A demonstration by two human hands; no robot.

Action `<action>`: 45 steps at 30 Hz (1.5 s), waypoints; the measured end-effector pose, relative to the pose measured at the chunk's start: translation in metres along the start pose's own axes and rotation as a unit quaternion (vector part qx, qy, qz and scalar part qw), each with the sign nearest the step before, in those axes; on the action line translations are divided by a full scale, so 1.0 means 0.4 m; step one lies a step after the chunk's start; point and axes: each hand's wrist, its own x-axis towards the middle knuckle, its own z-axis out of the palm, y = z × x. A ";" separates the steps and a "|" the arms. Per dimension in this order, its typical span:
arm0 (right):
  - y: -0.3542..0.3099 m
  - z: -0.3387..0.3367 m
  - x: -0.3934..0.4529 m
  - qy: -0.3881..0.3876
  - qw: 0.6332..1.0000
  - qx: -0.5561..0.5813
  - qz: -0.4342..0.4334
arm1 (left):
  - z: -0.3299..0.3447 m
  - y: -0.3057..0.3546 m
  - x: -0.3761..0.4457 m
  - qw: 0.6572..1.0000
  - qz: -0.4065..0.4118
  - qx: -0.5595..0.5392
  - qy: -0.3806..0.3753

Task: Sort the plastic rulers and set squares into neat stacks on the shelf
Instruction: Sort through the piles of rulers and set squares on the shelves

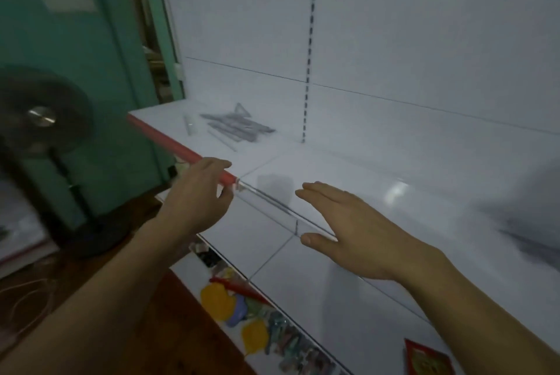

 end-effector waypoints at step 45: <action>0.217 0.225 1.352 -0.027 0.988 -0.030 0.152 | 0.340 -0.868 1.124 0.967 0.188 -0.056 -0.160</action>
